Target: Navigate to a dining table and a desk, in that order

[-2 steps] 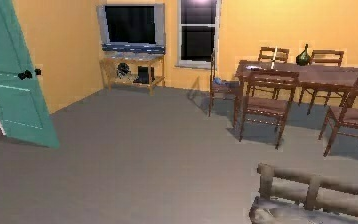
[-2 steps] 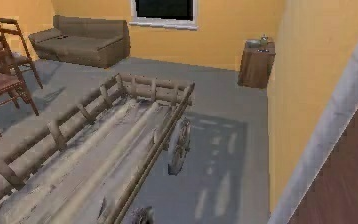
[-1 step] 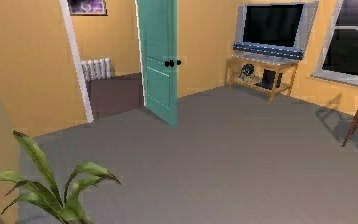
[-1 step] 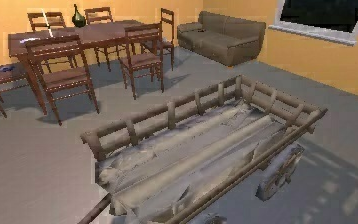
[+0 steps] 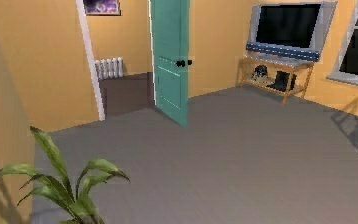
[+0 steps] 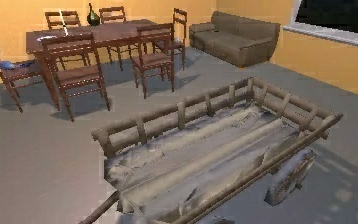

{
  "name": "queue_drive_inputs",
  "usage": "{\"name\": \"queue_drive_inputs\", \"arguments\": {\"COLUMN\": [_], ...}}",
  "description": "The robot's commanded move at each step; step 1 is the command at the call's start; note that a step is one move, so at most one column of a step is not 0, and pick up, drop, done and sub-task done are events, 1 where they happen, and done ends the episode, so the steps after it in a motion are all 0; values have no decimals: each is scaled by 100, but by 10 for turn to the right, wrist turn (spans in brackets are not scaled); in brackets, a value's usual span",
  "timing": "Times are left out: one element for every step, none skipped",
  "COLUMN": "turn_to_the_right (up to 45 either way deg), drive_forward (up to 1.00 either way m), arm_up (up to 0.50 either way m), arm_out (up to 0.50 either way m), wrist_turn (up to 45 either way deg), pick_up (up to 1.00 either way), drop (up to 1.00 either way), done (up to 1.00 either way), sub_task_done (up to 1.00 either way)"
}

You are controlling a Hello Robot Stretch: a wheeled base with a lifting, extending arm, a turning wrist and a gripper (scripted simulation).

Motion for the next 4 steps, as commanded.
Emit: {"name": "queue_drive_inputs", "arguments": {"turn_to_the_right": [0,-210,0,-30], "drive_forward": [85,0,100,0], "arm_up": [0,0,0,0], "arm_out": [0,0,0,0], "wrist_turn": [0,0,0,0], "pick_up": [0,0,0,0], "drop": [0,0,0,0], "done": [0,0,0,0], "sub_task_done": [0,0,0,0]}}
